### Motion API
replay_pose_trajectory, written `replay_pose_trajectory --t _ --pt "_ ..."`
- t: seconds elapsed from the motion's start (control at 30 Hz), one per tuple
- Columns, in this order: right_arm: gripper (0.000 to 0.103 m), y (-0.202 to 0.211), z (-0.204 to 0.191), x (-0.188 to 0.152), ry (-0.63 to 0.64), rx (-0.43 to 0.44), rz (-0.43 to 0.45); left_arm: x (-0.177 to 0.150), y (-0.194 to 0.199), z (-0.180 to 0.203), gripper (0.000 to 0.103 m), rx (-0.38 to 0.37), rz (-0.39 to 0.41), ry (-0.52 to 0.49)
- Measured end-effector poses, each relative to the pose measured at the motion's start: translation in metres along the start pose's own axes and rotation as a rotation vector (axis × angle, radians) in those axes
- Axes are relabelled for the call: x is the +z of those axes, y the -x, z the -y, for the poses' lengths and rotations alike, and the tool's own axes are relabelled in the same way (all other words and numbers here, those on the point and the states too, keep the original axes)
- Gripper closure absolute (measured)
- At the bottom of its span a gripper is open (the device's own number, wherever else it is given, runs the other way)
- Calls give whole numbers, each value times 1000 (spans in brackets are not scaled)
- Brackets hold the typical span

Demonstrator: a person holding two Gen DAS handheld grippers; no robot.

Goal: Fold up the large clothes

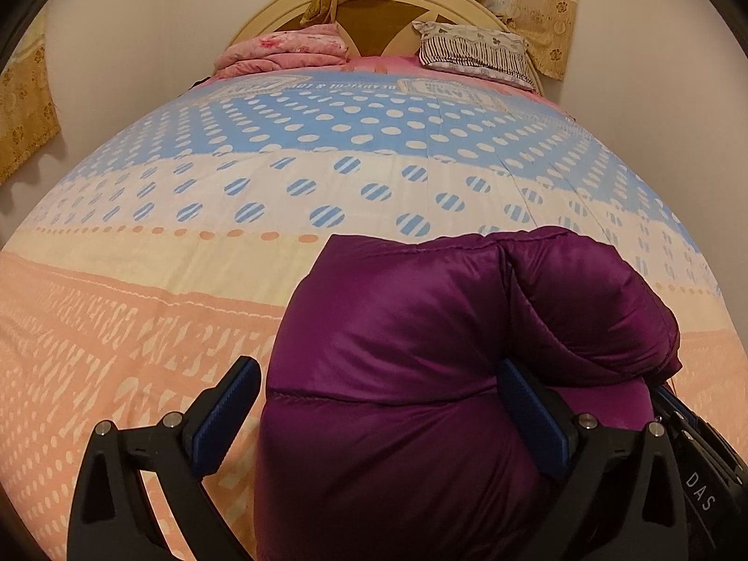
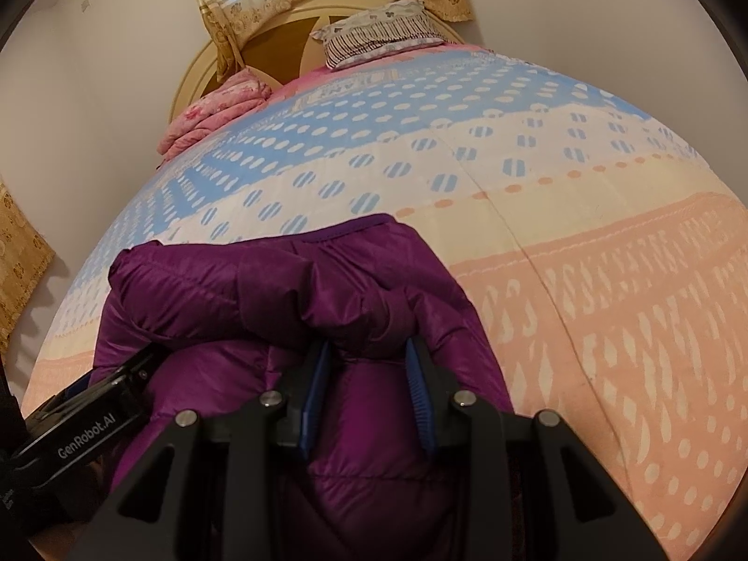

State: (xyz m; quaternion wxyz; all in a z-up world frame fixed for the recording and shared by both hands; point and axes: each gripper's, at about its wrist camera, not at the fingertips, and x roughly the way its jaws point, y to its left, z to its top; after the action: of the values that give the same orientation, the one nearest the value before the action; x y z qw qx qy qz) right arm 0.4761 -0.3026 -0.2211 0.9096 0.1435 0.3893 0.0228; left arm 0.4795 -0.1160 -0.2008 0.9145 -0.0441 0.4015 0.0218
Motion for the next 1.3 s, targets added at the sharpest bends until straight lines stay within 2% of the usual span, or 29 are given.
replay_pose_trajectory --t 1.2,1.3 --pt "67 -10 1 -2 10 -14 -14 -2 -14 2 1 -5 -57 -24" --pt "67 0 3 -1 30 13 -22 -1 -5 2 1 -27 -83 -65"
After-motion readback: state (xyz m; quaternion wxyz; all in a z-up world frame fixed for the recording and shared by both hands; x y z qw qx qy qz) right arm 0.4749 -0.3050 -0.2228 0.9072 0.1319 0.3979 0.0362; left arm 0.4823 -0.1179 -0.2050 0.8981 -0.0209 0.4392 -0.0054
